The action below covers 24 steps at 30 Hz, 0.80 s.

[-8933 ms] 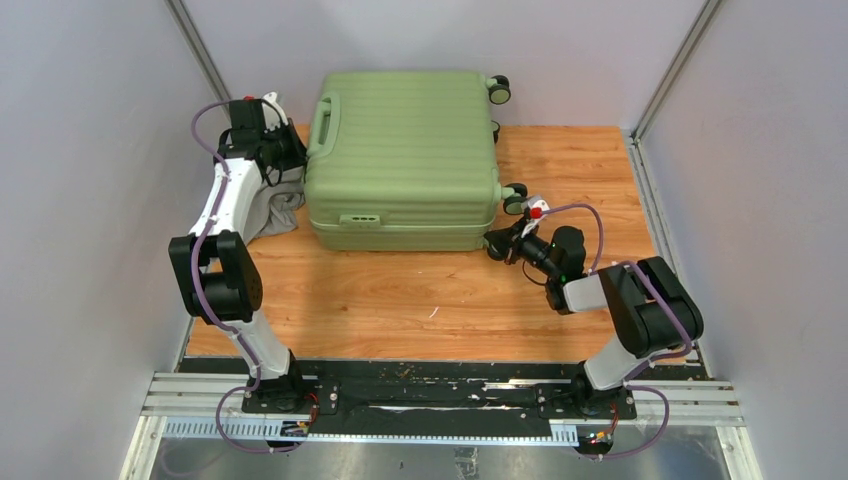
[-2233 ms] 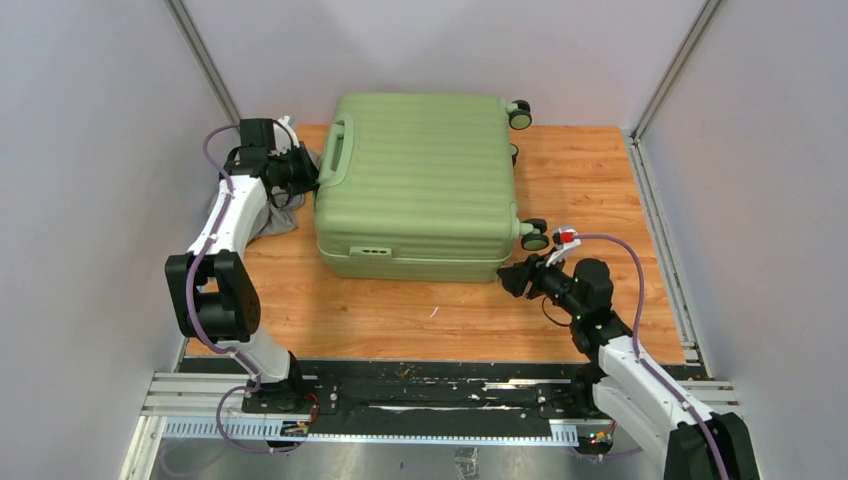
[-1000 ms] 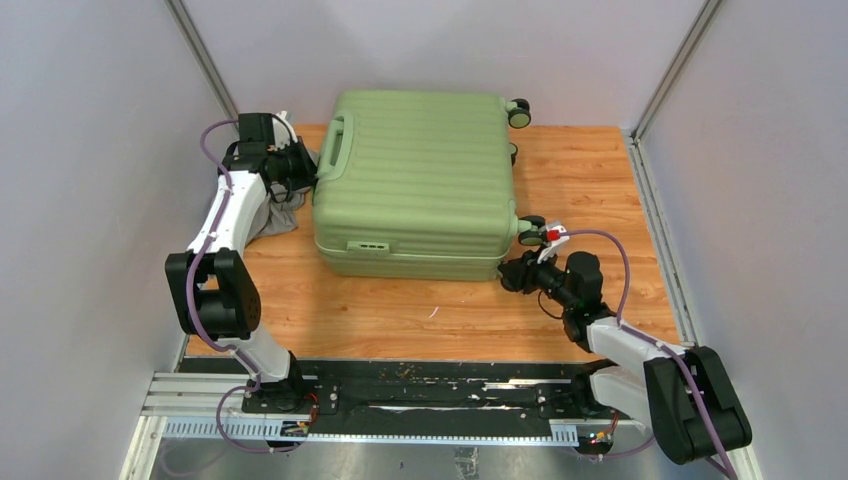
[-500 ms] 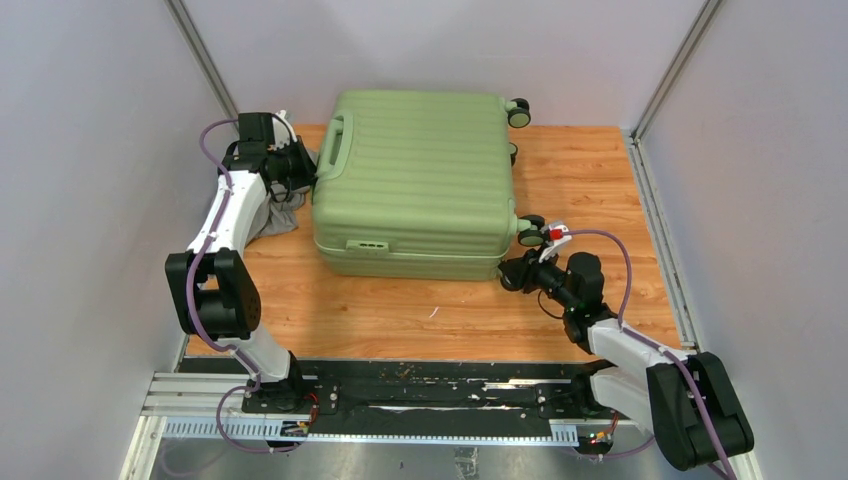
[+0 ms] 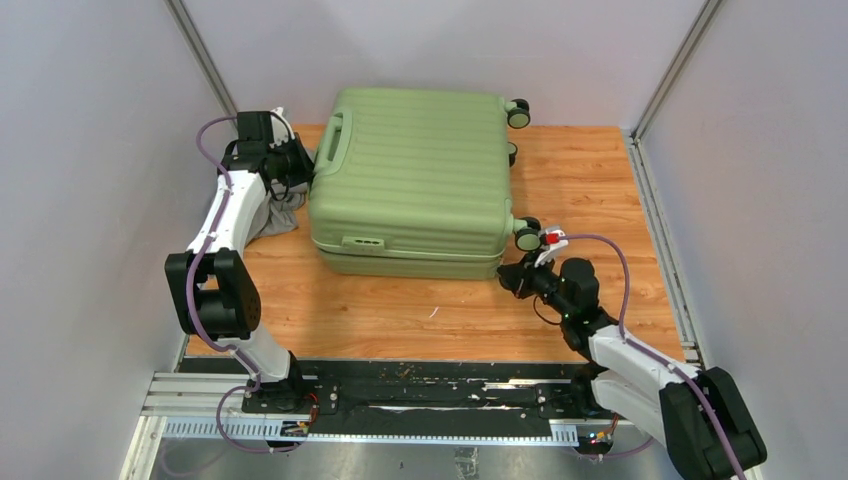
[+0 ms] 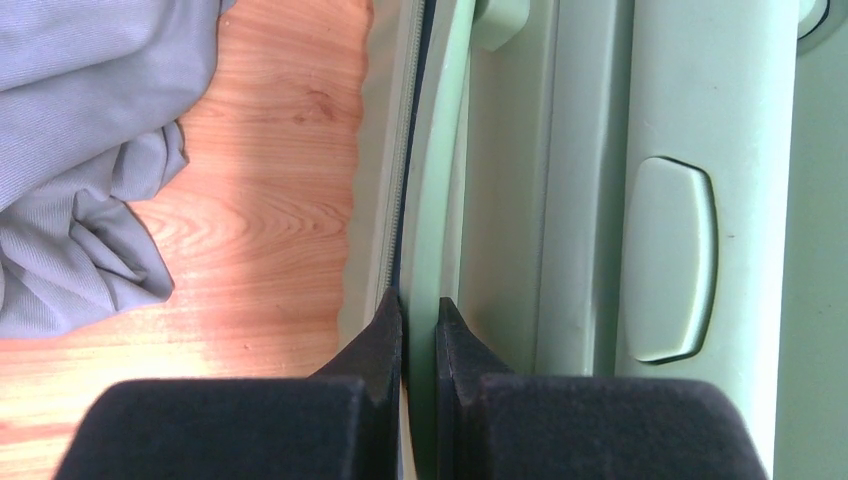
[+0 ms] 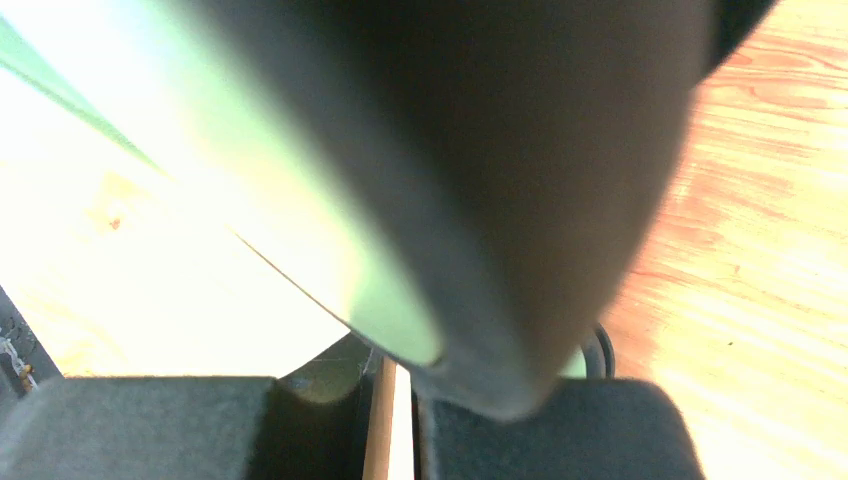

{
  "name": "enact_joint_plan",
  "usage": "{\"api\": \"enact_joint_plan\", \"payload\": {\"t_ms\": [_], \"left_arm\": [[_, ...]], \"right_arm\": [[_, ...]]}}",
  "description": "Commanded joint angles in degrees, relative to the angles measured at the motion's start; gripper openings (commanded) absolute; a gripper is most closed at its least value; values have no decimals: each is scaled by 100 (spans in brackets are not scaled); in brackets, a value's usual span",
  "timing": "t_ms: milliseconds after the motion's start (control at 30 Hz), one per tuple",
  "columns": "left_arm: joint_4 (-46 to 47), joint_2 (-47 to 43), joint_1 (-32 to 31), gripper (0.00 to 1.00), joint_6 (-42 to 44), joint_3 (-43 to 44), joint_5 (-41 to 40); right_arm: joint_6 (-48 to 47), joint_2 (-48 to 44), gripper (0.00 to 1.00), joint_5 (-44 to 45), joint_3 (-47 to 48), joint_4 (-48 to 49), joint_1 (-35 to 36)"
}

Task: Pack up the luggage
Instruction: Zip the luggage at the center of the board.

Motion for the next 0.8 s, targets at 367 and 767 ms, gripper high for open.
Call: {"api": "enact_joint_plan", "payload": {"t_ms": [367,767], "left_arm": [[934,-520,-613,0,-932,-276,237],[831,-489,-598,0,-997,-66,199]], "right_arm": [[-792,-748,0,259,-165,1075,1956],[-743,-638,2,1395,77,837,2614]]}}
